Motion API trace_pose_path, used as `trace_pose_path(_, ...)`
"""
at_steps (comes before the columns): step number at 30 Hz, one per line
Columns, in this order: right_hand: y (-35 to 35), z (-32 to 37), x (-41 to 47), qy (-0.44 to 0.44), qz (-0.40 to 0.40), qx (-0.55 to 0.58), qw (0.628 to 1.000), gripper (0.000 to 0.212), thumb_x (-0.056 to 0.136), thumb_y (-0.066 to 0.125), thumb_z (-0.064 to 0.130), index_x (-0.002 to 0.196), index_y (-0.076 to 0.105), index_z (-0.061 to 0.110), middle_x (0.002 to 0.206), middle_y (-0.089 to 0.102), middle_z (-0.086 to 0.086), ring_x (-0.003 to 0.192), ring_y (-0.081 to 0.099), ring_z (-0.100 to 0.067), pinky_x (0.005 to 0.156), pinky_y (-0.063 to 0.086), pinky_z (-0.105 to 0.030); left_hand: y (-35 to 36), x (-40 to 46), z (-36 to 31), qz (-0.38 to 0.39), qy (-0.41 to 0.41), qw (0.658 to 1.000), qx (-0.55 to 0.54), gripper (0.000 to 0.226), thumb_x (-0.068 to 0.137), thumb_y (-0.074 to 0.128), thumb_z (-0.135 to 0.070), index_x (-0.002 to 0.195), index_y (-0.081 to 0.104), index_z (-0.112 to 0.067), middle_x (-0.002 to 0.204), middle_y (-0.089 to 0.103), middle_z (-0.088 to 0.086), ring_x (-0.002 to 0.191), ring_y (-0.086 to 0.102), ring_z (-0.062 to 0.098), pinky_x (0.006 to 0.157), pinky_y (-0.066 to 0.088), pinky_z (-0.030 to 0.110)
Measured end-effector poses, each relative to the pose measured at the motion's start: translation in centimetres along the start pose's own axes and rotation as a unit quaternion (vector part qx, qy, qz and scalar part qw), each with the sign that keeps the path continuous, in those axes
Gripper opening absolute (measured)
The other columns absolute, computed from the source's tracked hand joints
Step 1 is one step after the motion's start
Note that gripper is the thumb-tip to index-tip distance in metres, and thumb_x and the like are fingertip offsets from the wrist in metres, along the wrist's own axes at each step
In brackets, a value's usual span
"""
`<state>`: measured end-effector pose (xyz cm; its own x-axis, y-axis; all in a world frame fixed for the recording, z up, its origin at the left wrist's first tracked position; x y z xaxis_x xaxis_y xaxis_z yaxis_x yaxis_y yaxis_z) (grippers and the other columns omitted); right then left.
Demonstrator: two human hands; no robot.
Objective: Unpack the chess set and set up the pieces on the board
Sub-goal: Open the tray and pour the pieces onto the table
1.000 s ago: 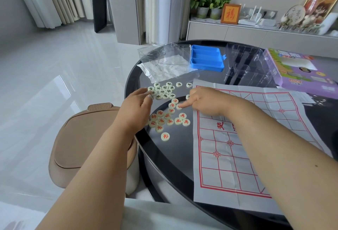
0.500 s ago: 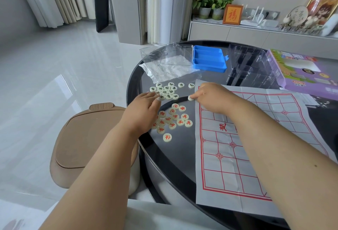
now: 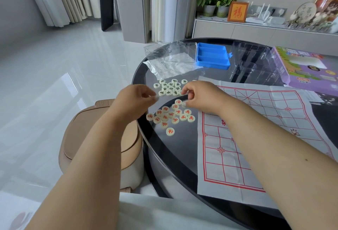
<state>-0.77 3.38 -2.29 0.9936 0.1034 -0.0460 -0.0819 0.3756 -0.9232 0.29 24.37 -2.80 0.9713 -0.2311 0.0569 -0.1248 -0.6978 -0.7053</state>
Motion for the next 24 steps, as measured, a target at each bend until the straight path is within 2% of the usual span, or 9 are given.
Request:
trace_pose_path(3, 0.4, 0.8, 0.1, -0.003, 0.002, -0.027, 1.0, 0.038, 0.082, 0.071, 0.027, 0.118, 0.06, 0.025, 0.096, 0.057, 0.006, 0.085, 0.053, -0.013, 0.069, 0.039, -0.025, -1.1, -0.8, 0.4, 0.114, -0.021, 0.992, 0.06, 0.028, 0.079, 0.074, -0.03, 0.106, 0.068, -0.024, 0.088, 0.065, -0.008, 0.078, 0.06, 0.008, 0.059, 0.043, 0.019)
trace_pose_path(5, 0.6, 1.2, 0.4, -0.001, 0.007, -0.042, 0.999, 0.038, 0.082, 0.071, 0.025, 0.119, 0.062, 0.025, 0.097, 0.057, 0.005, 0.086, 0.052, -0.013, 0.07, 0.038, -0.024, -1.3, -1.3, 0.6, 0.143, -0.015, 0.984, 0.102, 0.04, 0.075, 0.078, -0.028, 0.112, 0.066, -0.026, 0.091, 0.063, -0.011, 0.079, 0.059, 0.005, 0.06, 0.043, 0.018)
trace_pose_path(7, 0.8, 1.5, 0.8, 0.007, 0.012, -0.048, 0.999, 0.034, 0.083, 0.07, 0.025, 0.116, 0.064, 0.024, 0.1, 0.062, 0.002, 0.086, 0.054, -0.013, 0.07, 0.039, -0.023, -1.2, -1.4, 0.7, 0.133, 0.001, 0.982, 0.131, 0.043, 0.074, 0.078, -0.026, 0.115, 0.064, -0.025, 0.089, 0.061, -0.014, 0.076, 0.056, 0.003, 0.057, 0.039, 0.015)
trace_pose_path(9, 1.0, 1.8, 1.0, 0.019, 0.011, -0.039, 0.999, 0.03, 0.084, 0.07, 0.024, 0.113, 0.066, 0.024, 0.101, 0.064, 0.001, 0.085, 0.056, -0.015, 0.071, 0.042, -0.023, -0.9, -1.3, 0.6, 0.109, 0.027, 0.981, 0.16, 0.038, 0.077, 0.076, -0.026, 0.113, 0.065, -0.025, 0.085, 0.058, -0.014, 0.074, 0.055, 0.002, 0.053, 0.035, 0.012)
trace_pose_path(12, 1.2, 1.9, 1.1, 0.027, 0.002, -0.02, 0.999, 0.025, 0.085, 0.069, 0.023, 0.11, 0.068, 0.022, 0.097, 0.062, 0.002, 0.086, 0.058, -0.016, 0.072, 0.045, -0.024, -0.1, -0.9, 0.5, 0.086, 0.058, 0.983, 0.154, 0.031, 0.082, 0.071, -0.022, 0.112, 0.067, -0.021, 0.084, 0.058, -0.011, 0.073, 0.054, 0.004, 0.053, 0.037, 0.013)
trace_pose_path(14, 1.3, 1.9, 1.0, 0.029, -0.004, -0.011, 1.0, 0.022, 0.086, 0.067, 0.02, 0.108, 0.068, 0.021, 0.101, 0.064, 0.001, 0.089, 0.061, -0.017, 0.075, 0.048, -0.026, 0.3, -0.7, 0.5, 0.077, 0.074, 0.982, 0.157, 0.029, 0.084, 0.069, -0.022, 0.113, 0.067, -0.022, 0.083, 0.055, -0.012, 0.071, 0.052, 0.004, 0.054, 0.037, 0.013)
trace_pose_path(20, 1.3, 1.9, 1.1, 0.025, 0.007, -0.023, 0.999, 0.021, 0.089, 0.063, 0.019, 0.11, 0.065, 0.02, 0.105, 0.062, 0.001, 0.09, 0.061, -0.017, 0.073, 0.048, -0.027, 1.4, -0.3, 0.4, 0.045, 0.108, 0.975, 0.191, 0.028, 0.087, 0.064, -0.032, 0.114, 0.063, -0.023, 0.087, 0.049, -0.006, 0.072, 0.049, 0.01, 0.058, 0.036, 0.021)
trace_pose_path(24, 1.6, 1.8, 1.3, 0.027, 0.014, -0.03, 0.999, 0.022, 0.091, 0.061, 0.017, 0.112, 0.064, 0.017, 0.11, 0.061, -0.001, 0.096, 0.061, -0.02, 0.08, 0.05, -0.03, 2.1, -0.4, 0.2, 0.015, 0.116, 0.973, 0.2, 0.029, 0.086, 0.064, -0.037, 0.112, 0.063, -0.023, 0.098, 0.049, -0.004, 0.083, 0.054, 0.015, 0.069, 0.047, 0.028)
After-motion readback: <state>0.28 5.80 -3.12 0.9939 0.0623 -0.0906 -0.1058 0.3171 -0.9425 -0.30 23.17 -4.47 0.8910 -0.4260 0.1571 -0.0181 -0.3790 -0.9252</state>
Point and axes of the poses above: each hand's wrist, its own x-axis towards the middle knuckle, its own y-axis out of the palm, z = x × y, the point moved 1 cm from there along x, towards the middle knuckle
